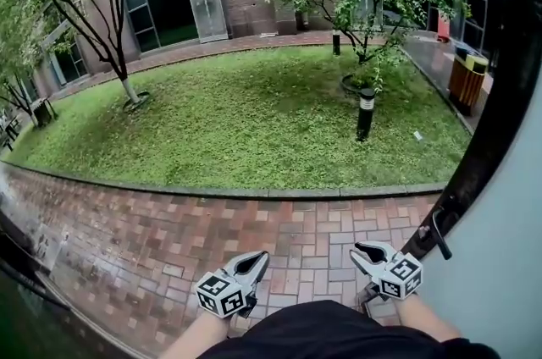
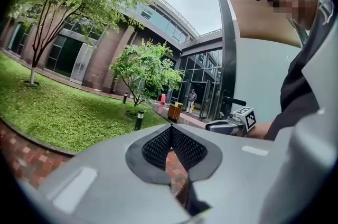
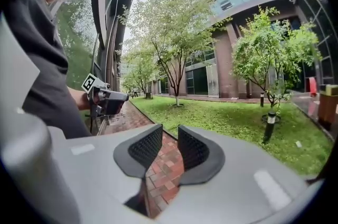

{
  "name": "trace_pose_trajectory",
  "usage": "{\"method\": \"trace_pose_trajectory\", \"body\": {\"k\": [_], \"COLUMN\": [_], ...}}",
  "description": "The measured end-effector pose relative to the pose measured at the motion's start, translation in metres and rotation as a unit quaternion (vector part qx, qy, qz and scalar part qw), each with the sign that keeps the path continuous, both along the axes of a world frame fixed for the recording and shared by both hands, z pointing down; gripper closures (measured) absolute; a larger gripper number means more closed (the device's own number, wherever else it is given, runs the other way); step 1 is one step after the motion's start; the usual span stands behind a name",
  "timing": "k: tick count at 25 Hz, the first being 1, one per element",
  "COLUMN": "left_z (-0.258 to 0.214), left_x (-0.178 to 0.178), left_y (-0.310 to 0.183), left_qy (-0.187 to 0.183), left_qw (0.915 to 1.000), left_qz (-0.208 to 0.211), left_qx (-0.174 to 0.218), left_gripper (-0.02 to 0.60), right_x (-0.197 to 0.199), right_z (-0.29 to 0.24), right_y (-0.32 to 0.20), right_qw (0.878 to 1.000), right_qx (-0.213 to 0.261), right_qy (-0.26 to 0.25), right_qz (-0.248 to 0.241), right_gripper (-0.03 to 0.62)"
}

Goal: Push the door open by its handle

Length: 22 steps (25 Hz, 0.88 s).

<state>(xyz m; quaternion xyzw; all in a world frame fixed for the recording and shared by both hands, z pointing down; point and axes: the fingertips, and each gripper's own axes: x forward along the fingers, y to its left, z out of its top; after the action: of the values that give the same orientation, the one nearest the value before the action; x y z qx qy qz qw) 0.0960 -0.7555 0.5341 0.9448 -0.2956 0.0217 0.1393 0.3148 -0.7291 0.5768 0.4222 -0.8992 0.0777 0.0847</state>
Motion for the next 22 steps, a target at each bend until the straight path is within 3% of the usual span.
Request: {"method": "trace_pose_trajectory", "body": {"k": [12,18,22], "left_z": [0.018,0.014,-0.007], "left_x": [-0.061,-0.063,-0.049], "left_y": [-0.001,0.02,0.059], "left_qy": [0.018,0.008,-0.007], "left_qw": [0.9995,0.9999,0.9998], "left_qz": [0.023,0.015,-0.003], "left_qx": [-0.012,-0.004,0.016], "left_gripper": [0.581,0.581,0.581], "right_x": [-0.05,-0.076,-0.075], "right_z": [-0.011,-0.025,-0.037], "right_y": [-0.001,0.014,0.038], "right_qw": [1.0,0.999,0.998], "right_qx": [0.009,0.025,0.039], "right_qy": [0.005,0.006,-0.002], "right_qz": [0.019,-0.022,-0.054], "right_gripper": [0.51,0.51,0.51]}}
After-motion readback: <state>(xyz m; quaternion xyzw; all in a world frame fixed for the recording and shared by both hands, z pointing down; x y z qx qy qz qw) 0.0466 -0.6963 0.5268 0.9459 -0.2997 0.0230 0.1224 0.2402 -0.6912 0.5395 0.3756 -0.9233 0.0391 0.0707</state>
